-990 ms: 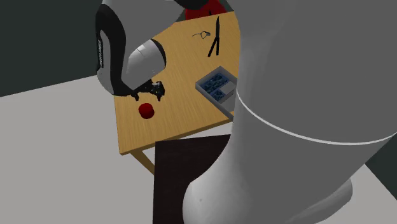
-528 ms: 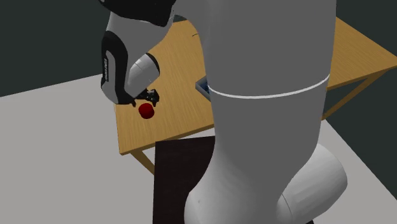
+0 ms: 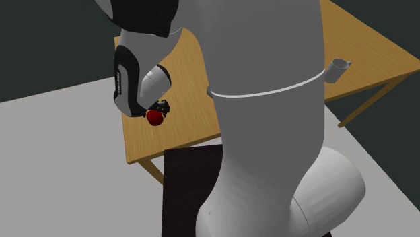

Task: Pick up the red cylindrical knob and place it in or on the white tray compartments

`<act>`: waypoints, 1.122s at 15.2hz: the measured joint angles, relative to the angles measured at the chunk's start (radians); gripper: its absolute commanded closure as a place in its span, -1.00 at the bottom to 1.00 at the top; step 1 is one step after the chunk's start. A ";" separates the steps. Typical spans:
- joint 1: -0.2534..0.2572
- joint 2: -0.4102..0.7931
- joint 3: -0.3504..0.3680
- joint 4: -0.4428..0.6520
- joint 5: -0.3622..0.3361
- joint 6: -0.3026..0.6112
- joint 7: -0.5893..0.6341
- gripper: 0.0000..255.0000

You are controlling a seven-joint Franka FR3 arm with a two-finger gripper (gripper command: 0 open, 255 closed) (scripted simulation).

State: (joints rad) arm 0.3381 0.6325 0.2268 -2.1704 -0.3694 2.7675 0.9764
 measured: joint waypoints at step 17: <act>-0.005 -0.014 0.007 -0.005 0.005 -0.008 -0.004 1.00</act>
State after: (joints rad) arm 0.3333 0.6183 0.2340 -2.1751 -0.3647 2.7594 0.9728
